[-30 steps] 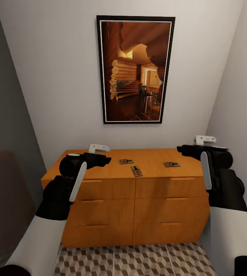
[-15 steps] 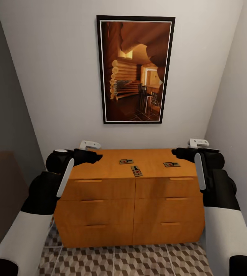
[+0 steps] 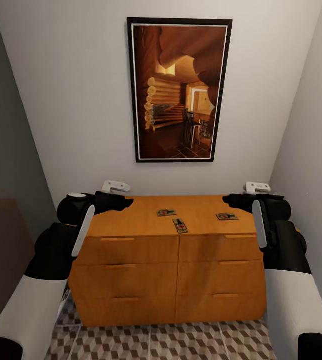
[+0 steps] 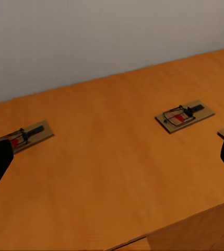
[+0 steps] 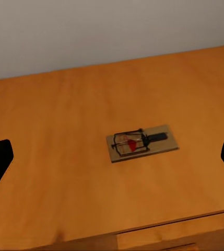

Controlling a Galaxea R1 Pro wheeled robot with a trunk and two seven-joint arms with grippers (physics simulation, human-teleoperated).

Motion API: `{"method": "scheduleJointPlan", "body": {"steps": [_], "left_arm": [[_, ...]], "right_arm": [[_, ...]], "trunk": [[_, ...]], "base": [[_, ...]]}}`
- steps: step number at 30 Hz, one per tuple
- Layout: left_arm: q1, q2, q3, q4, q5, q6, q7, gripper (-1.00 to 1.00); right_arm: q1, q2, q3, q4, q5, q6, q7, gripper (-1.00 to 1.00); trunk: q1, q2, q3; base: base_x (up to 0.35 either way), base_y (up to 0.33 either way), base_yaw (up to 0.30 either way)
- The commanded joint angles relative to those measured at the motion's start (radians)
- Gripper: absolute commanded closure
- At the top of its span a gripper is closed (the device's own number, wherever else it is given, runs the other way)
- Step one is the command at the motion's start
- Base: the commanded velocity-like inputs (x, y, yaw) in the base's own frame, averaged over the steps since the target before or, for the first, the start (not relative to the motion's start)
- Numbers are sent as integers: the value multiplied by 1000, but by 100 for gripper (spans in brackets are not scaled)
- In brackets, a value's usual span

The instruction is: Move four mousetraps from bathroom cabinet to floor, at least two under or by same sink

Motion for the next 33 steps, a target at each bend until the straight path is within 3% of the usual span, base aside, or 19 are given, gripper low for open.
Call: {"method": "scheduleJointPlan", "body": {"steps": [1,24,33], "left_arm": [[-1,0,0,-1,0,3,0,-100],[-1,-5,2,6,4,-2,2,-100],[-1,-6,0,10,8,-3,3,-100]], "right_arm": [[-1,0,0,-1,2,5,0,-100],[0,2,5,-1,3,5,2,-100],[-1,1,45,-2,5,5,6,-100]], "trunk": [[0,-1,-1],[0,-1,-1],[0,-1,-1]], "base": [[230,96,0],[304,28,0],[157,1,0]]}}
